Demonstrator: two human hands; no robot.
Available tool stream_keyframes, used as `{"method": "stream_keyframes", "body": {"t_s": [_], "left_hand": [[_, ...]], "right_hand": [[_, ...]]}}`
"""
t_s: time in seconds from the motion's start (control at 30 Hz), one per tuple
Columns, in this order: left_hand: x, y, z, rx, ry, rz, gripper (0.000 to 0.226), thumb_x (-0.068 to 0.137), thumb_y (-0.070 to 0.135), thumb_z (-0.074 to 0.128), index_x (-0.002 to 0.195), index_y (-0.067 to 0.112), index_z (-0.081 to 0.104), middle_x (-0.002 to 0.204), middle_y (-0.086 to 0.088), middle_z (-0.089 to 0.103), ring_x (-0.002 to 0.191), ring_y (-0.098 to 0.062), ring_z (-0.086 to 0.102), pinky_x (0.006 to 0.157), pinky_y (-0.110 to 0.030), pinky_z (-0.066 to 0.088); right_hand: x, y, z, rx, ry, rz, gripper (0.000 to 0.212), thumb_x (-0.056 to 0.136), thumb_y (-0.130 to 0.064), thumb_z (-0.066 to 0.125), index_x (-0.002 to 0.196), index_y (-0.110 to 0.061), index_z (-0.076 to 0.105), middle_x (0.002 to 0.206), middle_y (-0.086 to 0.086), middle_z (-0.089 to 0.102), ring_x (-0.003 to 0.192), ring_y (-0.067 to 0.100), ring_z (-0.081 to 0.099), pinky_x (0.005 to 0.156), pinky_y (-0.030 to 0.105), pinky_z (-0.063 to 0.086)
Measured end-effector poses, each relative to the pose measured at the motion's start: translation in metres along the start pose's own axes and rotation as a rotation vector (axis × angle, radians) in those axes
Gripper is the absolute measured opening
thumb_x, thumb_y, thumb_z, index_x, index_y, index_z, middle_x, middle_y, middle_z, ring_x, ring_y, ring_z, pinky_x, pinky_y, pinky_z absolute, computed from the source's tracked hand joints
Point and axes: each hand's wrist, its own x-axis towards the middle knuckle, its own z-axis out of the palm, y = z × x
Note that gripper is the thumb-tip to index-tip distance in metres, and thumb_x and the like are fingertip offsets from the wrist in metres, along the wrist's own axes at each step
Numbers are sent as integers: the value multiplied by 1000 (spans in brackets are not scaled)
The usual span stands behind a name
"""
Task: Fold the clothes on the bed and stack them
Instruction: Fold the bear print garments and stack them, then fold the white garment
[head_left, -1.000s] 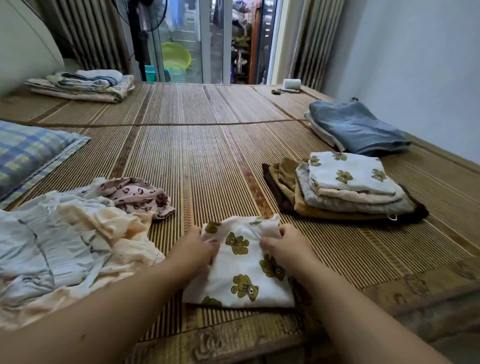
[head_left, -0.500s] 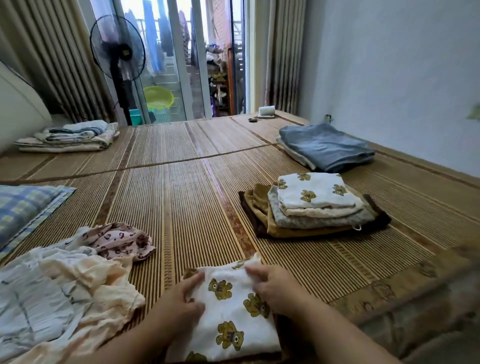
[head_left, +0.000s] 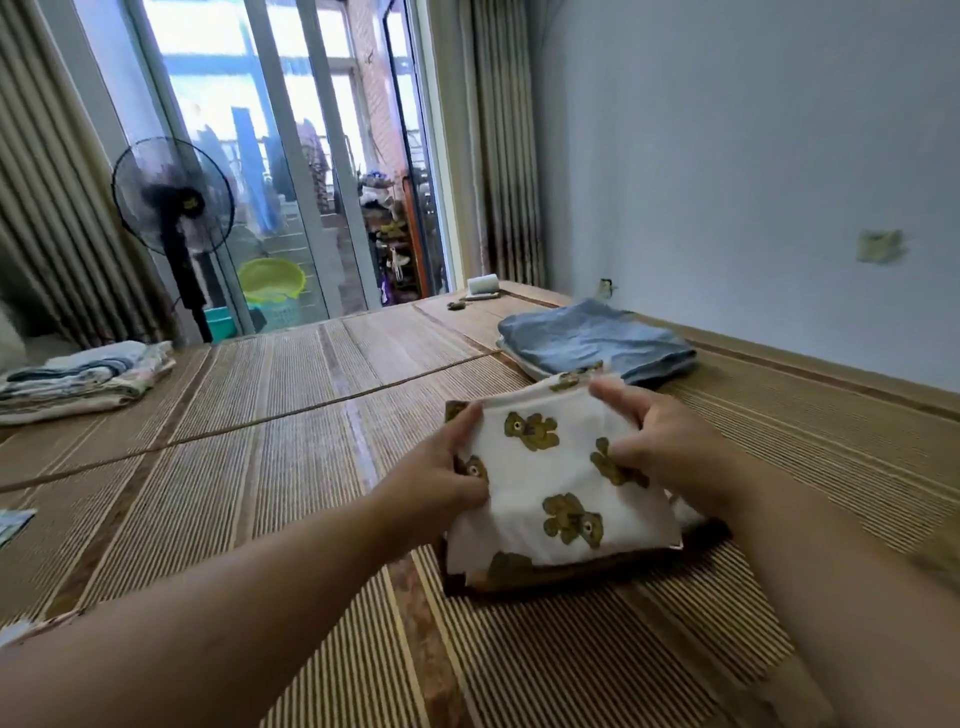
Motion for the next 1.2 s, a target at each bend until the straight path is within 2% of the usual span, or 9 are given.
{"method": "stream_keyframes", "body": {"t_s": [0.17, 0.23, 0.3, 0.37, 0.47, 0.63, 0.73, 0.9, 1.2], "left_hand": [[90, -3, 24, 98, 61, -67, 88, 79, 6, 62, 148, 43, 22, 116, -2, 52, 97, -26, 62, 80, -40, 59], [116, -14, 30, 405, 143, -121, 80, 83, 28, 65, 148, 42, 20, 129, -2, 47, 110, -27, 57, 93, -44, 52], [134, -31, 31, 809, 225, -182, 84, 81, 65, 55, 149, 43, 11, 159, -1, 7, 139, -37, 28, 111, -53, 31], [148, -46, 34, 940, 195, -148, 89, 76, 82, 37, 149, 43, 4, 159, 7, -15, 146, -34, 1, 116, -56, 13], [164, -63, 39, 1053, 82, -74, 100, 68, 90, 19, 151, 36, 5, 161, 6, 0, 147, -26, 4, 116, -51, 13], [173, -77, 38, 788, -21, -233, 87, 75, 84, 39, 144, 31, 35, 145, -1, 45, 128, -24, 44, 98, -31, 33], [163, -71, 31, 754, -14, -322, 88, 75, 84, 38, 143, 28, 39, 141, -4, 49, 124, -26, 49, 98, -31, 37], [94, -49, 4, 821, 75, -173, 96, 79, 82, 32, 153, 25, 13, 160, 0, 16, 146, -23, 17, 117, -43, 18], [-120, -26, -79, 1097, 354, -6, 88, 79, 71, 47, 149, 41, 3, 160, 12, 6, 146, -12, 9, 116, -44, 16]], "right_hand": [[75, 32, -25, -101, 33, 59, 79, 74, 2, 59, 141, -38, 44, 144, 0, 40, 95, 16, 58, 61, 22, 50], [98, 49, -23, -172, -5, 115, 81, 78, -2, 59, 147, -36, 34, 146, -1, 39, 97, 15, 59, 63, 23, 51], [119, 67, -16, -438, -8, 149, 75, 85, -11, 58, 150, -28, 25, 148, 4, 37, 116, 24, 54, 89, 34, 51], [134, 80, -5, -736, 10, 96, 62, 96, -28, 48, 151, -25, 21, 158, 4, 21, 143, 28, 24, 115, 51, 23], [144, 96, 11, -928, -58, 41, 62, 96, -56, 29, 151, -32, 15, 161, -11, 1, 148, 21, -7, 110, 64, -1], [142, 121, 10, -877, -92, 317, 97, 70, -88, 33, 151, -40, 8, 162, 3, -1, 147, 32, -2, 113, 61, 11], [136, 109, 8, -823, -67, 356, 100, 66, -88, 41, 149, -44, 9, 162, 6, -4, 146, 38, -1, 112, 64, 10], [107, 57, 27, -950, 154, -7, 92, 72, -85, 39, 149, -40, 13, 161, 2, -2, 147, 31, -4, 111, 63, 6], [-24, -49, 168, -734, -169, -380, 82, 78, -67, 57, 146, -48, 14, 161, -9, 1, 147, 19, 6, 114, 58, 5]]}}
